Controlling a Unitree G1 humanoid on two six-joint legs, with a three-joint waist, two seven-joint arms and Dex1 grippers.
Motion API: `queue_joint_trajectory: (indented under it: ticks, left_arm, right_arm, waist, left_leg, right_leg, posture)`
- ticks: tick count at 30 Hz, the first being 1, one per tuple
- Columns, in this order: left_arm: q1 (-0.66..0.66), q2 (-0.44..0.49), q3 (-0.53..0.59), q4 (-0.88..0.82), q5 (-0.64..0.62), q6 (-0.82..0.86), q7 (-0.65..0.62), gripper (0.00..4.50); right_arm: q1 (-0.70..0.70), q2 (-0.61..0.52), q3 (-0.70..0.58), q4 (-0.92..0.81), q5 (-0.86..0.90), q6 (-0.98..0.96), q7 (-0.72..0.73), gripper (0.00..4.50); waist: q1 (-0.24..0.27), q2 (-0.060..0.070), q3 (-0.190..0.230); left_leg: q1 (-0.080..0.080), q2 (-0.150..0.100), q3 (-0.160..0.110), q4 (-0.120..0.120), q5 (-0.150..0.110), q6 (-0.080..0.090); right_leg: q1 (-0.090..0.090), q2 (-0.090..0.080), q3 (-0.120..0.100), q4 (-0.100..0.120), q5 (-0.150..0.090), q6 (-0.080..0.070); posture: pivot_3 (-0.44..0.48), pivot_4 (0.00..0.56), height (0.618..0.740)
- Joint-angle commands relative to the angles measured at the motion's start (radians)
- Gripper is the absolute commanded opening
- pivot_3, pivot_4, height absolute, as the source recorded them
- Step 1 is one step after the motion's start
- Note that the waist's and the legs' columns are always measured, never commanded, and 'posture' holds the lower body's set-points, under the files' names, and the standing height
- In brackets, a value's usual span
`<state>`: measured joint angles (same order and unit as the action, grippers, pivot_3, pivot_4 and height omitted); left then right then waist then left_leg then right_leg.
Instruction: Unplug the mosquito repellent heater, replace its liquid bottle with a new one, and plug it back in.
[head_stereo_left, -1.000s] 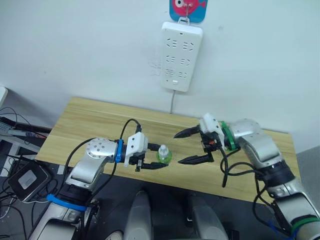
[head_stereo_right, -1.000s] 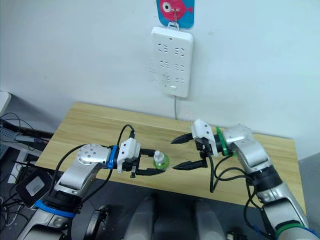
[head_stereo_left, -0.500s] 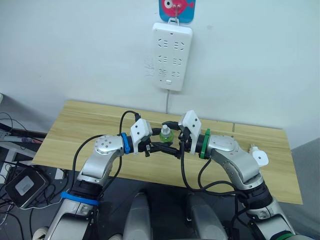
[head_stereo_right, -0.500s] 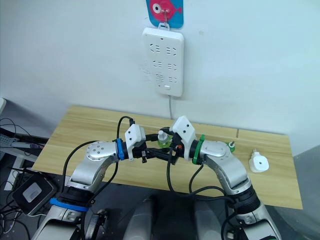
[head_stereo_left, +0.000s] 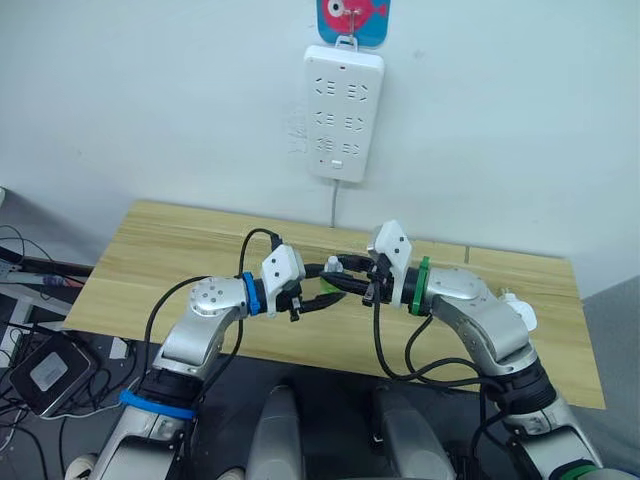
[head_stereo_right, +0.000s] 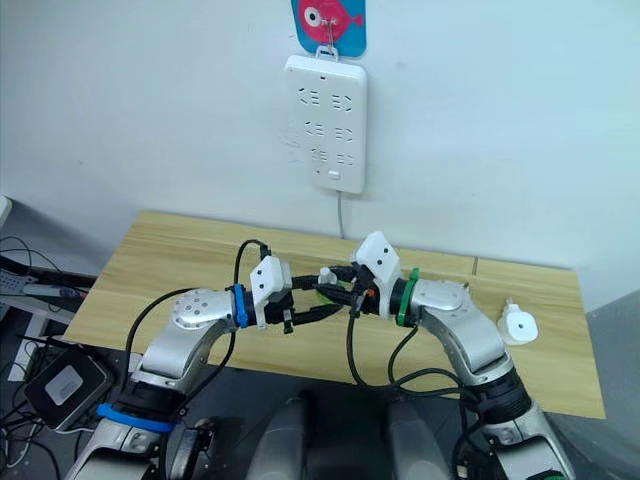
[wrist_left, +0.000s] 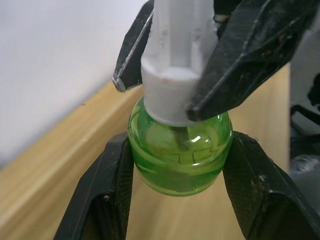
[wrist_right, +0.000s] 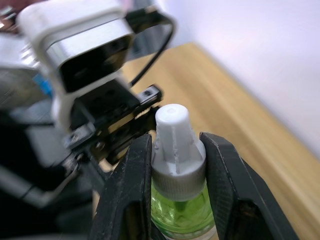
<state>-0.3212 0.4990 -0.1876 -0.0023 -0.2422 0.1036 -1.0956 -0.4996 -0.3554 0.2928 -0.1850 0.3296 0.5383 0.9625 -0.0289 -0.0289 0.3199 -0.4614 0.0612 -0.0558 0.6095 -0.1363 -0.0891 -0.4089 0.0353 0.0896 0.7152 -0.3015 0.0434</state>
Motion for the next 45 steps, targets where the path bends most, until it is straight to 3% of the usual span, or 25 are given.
queue_joint_trajectory:
  ticks: [1, 5, 8, 12, 18, 23, 27, 32, 39, 45]
  left_arm:
    - [0.018, 0.017, -0.065, -0.105, -0.033, -0.024, -0.1, 2.2]
    - [0.035, 0.059, -0.09, -0.137, -0.051, -0.042, -0.192, 2.2]
    - [0.03, 0.068, -0.087, -0.134, -0.052, -0.046, -0.21, 2.2]
    - [0.016, 0.067, -0.055, -0.108, -0.056, -0.034, -0.191, 2.2]
    - [0.001, 0.065, 0.009, -0.05, -0.061, -0.02, -0.135, 2.2]
    - [-0.011, 0.048, 0.051, -0.018, -0.059, -0.003, -0.077, 2.2]
    - [-0.026, 0.031, 0.059, -0.002, -0.053, -0.001, -0.045, 2.2]
    - [-0.035, 0.024, 0.052, -0.003, -0.051, 0.001, -0.034, 2.2]
    - [-0.04, 0.026, 0.044, -0.001, -0.05, -0.004, -0.039, 2.2]
    - [-0.047, 0.032, 0.05, 0.023, -0.049, -0.018, -0.046, 2.2]
  right_arm:
    - [-0.068, -0.015, 0.068, 0.021, 0.092, -0.094, 0.286, 1.09]
    - [-0.127, -0.027, 0.11, 0.115, 0.081, -0.173, 0.486, 1.09]
    - [-0.182, 0.01, 0.099, 0.208, 0.059, -0.218, 0.507, 1.09]
    - [-0.198, -0.008, 0.049, 0.237, 0.064, -0.208, 0.499, 2.39]
    - [-0.086, -0.158, -0.027, 0.141, 0.049, -0.194, 0.446, 4.48]
    - [0.007, -0.159, -0.06, -0.002, 0.037, -0.128, 0.255, 4.48]
    - [0.015, -0.021, -0.044, -0.073, -0.031, -0.073, -0.016, 4.48]
    - [0.021, 0.085, 0.002, -0.085, -0.085, -0.041, -0.17, 4.48]
    - [0.009, 0.07, -0.058, -0.053, -0.076, -0.017, -0.215, 4.48]
    - [0.067, -0.082, -0.154, -0.129, 0.04, 0.049, -0.118, 4.48]
  waist:
    - [0.0, 0.0, 0.0]
    - [0.0, 0.0, 0.0]
    - [0.0, 0.0, 0.0]
    - [0.002, 0.0, 0.0]
    - [0.027, 0.0, -0.001]
    - [0.019, 0.0, -0.002]
    - [0.0, 0.0, -0.009]
    - [0.0, -0.002, -0.014]
    - [0.002, -0.003, -0.017]
    - [0.003, -0.003, -0.017]
  left_leg:
    - [0.001, 0.0, 0.0, 0.0, 0.0, 0.0]
    - [0.002, 0.001, 0.0, 0.0, 0.0, 0.0]
    - [0.003, 0.001, 0.0, 0.0, 0.0, 0.0]
    - [0.003, 0.001, 0.0, 0.0, 0.0, 0.0]
    - [0.003, 0.0, -0.001, 0.0, 0.0, 0.0]
    - [0.003, 0.0, 0.0, 0.0, 0.0, 0.0]
    - [0.004, 0.002, 0.0, 0.0, 0.0, 0.0]
    - [0.004, 0.001, 0.0, 0.0, 0.0, 0.0]
    - [0.004, 0.001, 0.0, 0.0, 0.0, 0.0]
    - [0.004, 0.0, 0.001, -0.001, 0.0, 0.0]
  right_leg:
    - [0.001, 0.0, 0.0, 0.0, 0.0, 0.0]
    - [0.002, 0.001, 0.0, 0.0, 0.0, 0.0]
    - [0.003, 0.001, 0.0, 0.0, 0.0, 0.0]
    - [0.003, 0.001, 0.0, 0.0, 0.0, 0.0]
    - [0.003, 0.0, -0.001, 0.0, 0.0, 0.0]
    - [0.003, 0.0, 0.0, 0.0, 0.0, 0.0]
    - [0.003, 0.001, 0.0, 0.002, 0.0, 0.0]
    - [0.003, 0.001, 0.0, 0.001, 0.0, 0.0]
    - [0.003, 0.0, 0.0, 0.001, 0.0, 0.0]
    - [0.003, 0.0, 0.001, 0.0, 0.0, 0.0]
  posture:
    - [0.063, 0.252, 0.74]
    - [0.079, 0.24, 0.74]
    - [0.104, 0.241, 0.74]
    - [0.104, 0.239, 0.74]
    - [0.077, 0.236, 0.74]
    - [0.063, 0.232, 0.74]
    - [0.061, 0.23, 0.74]
    - [0.059, 0.226, 0.74]
    - [0.048, 0.218, 0.74]
    - [0.036, 0.225, 0.74]
